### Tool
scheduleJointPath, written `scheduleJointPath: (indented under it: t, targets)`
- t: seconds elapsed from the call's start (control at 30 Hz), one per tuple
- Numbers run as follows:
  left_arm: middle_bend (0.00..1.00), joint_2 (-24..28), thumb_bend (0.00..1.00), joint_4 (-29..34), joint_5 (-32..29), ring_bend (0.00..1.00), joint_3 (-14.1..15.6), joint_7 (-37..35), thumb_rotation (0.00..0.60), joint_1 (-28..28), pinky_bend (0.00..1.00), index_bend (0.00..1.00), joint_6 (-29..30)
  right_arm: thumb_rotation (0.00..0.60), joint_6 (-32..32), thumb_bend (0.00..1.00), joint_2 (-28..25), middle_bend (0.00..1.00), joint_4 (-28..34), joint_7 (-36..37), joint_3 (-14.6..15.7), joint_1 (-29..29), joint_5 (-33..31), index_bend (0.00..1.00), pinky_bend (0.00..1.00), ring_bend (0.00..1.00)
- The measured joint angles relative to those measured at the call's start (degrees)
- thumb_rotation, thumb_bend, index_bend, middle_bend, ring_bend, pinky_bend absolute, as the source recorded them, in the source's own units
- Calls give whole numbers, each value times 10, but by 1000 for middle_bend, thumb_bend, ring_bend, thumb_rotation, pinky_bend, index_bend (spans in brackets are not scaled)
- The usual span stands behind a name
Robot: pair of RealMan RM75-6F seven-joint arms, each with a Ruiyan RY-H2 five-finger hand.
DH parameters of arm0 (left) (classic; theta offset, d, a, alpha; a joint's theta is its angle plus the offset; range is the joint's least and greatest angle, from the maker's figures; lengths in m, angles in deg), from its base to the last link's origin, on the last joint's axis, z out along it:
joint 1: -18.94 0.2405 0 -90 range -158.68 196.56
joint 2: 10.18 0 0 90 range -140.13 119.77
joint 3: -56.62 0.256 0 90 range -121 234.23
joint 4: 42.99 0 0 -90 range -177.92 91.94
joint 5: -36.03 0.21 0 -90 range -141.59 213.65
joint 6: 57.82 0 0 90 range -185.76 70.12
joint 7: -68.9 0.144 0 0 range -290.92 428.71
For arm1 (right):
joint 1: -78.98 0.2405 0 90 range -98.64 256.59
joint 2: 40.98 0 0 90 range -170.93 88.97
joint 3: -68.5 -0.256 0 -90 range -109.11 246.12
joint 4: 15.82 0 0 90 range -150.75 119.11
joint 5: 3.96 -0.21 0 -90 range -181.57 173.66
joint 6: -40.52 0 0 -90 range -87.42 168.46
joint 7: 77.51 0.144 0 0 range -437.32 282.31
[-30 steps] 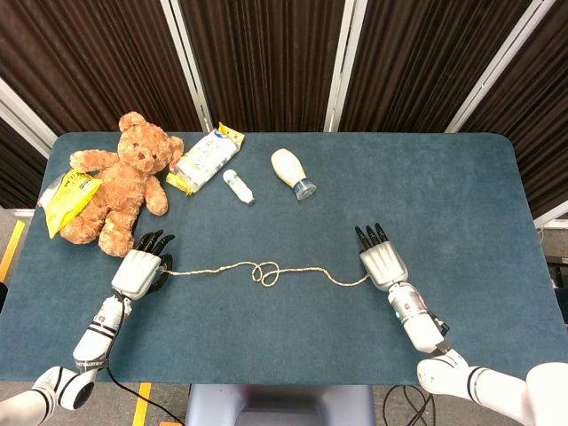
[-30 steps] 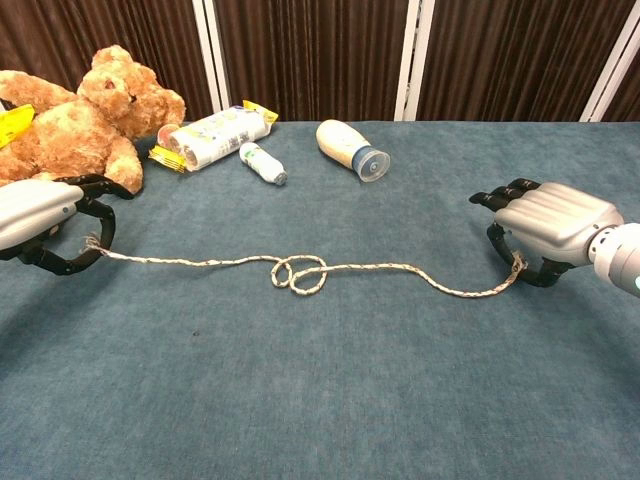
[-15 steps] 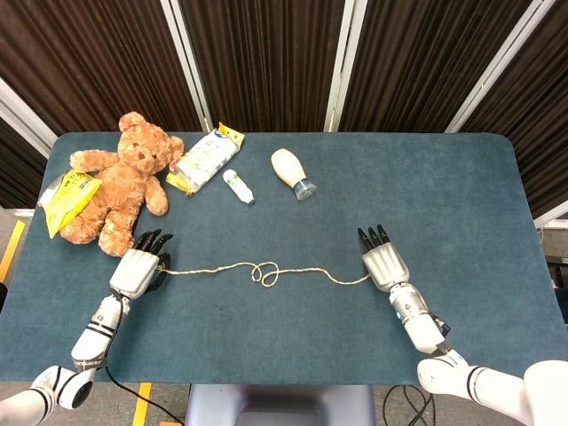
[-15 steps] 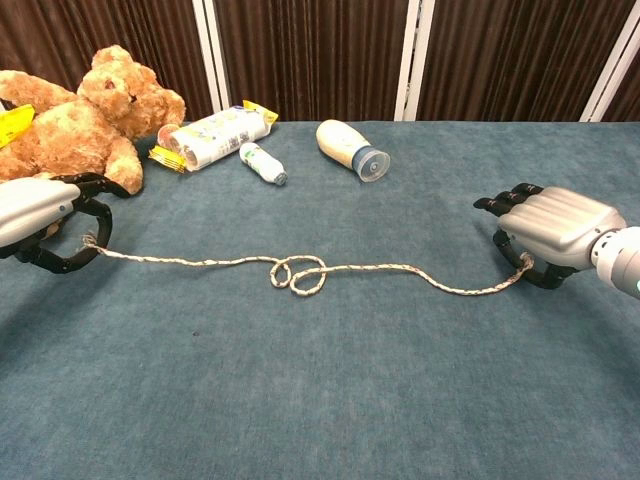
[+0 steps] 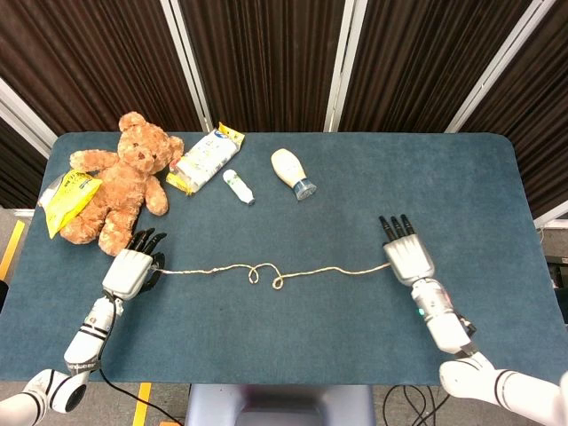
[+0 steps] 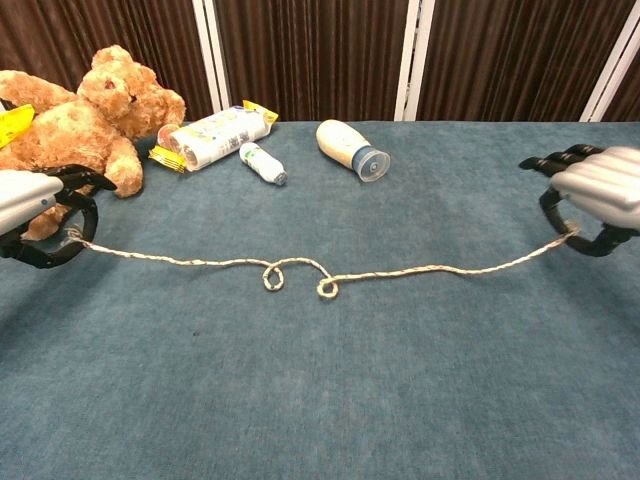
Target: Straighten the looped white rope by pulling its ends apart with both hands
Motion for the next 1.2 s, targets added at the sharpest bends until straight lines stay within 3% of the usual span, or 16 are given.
scheduleJointPath:
  t: [0.3,0.53,0.83,1.2]
  targets:
    - [116,26,468,-11,4,0,16,-14,600,37,111,613,32,600,-25,591,-68,7,0,92,8,-40,10,738,0,0]
    - [118,36,468,-22,8,0,26,-26,600,56,109,613,45,600,-28,590,-93,7,-37,168,13,-67,14,738,0,0]
    - [117,30,468,-38,9,0,30,-38,600,63,109,613,34,600,-9,590,-86,7,-109,236,21,-85,20,738,0,0]
    - [119,4,468,-67,9,0,31,-47,600,57,109,610,4,600,16,590,-53,7,-167,253,28,-90,29,729,0,0]
